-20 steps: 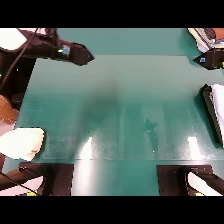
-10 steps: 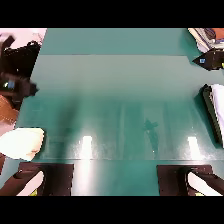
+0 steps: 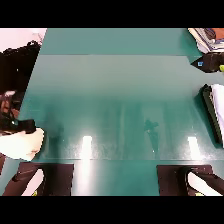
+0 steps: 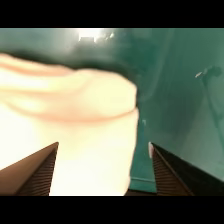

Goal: Fold the shirts.

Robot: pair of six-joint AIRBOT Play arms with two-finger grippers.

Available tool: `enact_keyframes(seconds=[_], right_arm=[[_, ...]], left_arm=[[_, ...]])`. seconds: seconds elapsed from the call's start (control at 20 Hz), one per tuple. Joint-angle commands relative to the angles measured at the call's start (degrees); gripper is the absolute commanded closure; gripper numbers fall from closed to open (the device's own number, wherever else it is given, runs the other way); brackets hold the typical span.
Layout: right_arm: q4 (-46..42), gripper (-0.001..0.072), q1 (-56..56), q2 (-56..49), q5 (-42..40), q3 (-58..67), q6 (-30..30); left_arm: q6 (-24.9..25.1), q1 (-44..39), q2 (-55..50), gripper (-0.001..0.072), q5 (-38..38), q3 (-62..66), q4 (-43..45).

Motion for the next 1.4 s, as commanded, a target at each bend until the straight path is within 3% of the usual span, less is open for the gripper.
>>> enact_keyframes(seconds=[0.0,0.05,0.1,0.15,0.35,0.75,0.9,1.05,1.35], right_arm=[[0.02,0.0696,0.04,-0.02,-0.28,-2.60,0.00],[0.02,0.0696,0.04,-0.02,-0.52,-3.39,0.00],[0.02,0.0696,0.04,-0.02,-0.72,-4.00,0.00],[0.02,0.0696,0.04,-0.02,-0.72,-4.37,-0.02],[0.15,0.0696,0.04,0.48,-2.19,-4.50,0.00],[0.15,0.0696,0.04,10.40,-15.61,-4.48,0.00],[0.17,0.0696,0.04,13.42,-18.84,-4.48,0.02],[0.20,0.0696,0.04,15.10,-20.98,-4.48,0.04],[0.17,0.0696,0.04,15.56,-21.20,-4.50,0.04]], left_arm=[[-3.43,0.42,0.26,0.0045,0.79,-7.74,4.66],[-4.48,0.42,0.26,0.0200,0.55,-8.44,4.70],[-4.42,0.42,0.26,0.0503,0.15,-8.37,4.55],[-4.31,0.42,0.28,0.0672,0.15,-8.28,4.33],[-4.31,0.42,0.33,0.0684,-1.81,1.22,1.46],[-4.26,-0.26,0.33,0.0685,-1.64,46.45,-25.24],[-4.26,-6.97,0.33,0.0686,2.89,54.60,-25.33],[-4.55,-16.02,-1.14,0.0686,5.33,54.95,-25.29],[-5.92,-41.05,-18.12,0.0686,3.87,54.75,-25.27]])
